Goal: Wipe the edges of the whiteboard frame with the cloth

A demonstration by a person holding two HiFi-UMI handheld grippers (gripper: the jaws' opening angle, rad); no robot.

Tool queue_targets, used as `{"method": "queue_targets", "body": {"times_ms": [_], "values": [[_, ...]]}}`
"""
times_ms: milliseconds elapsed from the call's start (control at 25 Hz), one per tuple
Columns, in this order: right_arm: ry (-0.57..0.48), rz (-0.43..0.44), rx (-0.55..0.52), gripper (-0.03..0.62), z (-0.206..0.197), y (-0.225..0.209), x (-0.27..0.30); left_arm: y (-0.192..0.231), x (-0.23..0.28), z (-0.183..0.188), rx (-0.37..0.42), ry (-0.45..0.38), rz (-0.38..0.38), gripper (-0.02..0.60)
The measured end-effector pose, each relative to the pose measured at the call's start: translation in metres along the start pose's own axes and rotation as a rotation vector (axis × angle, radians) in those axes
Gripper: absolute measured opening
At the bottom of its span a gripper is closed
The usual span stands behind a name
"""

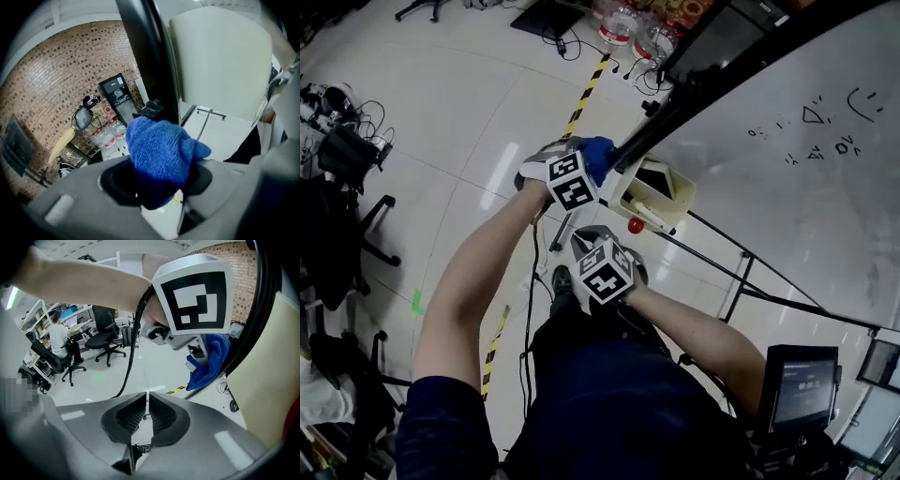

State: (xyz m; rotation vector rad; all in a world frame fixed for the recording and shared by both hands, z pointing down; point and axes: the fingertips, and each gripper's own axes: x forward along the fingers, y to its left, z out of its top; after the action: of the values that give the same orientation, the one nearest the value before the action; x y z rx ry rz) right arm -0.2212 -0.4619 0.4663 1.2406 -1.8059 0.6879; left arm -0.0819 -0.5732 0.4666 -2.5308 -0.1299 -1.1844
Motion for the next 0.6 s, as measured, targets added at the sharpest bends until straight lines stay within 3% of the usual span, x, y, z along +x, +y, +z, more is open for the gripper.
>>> {"method": "queue_targets", "body": {"times_ms": [240, 400, 600], "values": [[0.008, -0.015, -0.03, 0.025, 0.007, -0.008, 0.004, 0.017, -0.01, -0.005, -0.024, -0.015, 0.052, 0.192], [-0.006, -0.054, 0.012, 0.025, 0.019, -0.015, -0.004, 0.013, -0.009, -0.002, 0.013, -0.015, 0.025, 0.192], [-0.06, -0.065, 0.025, 0.025, 0.057, -0.029, -0.019, 0.041, -0.026, 0.001, 0.086, 0.014, 0.04, 0.192]]}}
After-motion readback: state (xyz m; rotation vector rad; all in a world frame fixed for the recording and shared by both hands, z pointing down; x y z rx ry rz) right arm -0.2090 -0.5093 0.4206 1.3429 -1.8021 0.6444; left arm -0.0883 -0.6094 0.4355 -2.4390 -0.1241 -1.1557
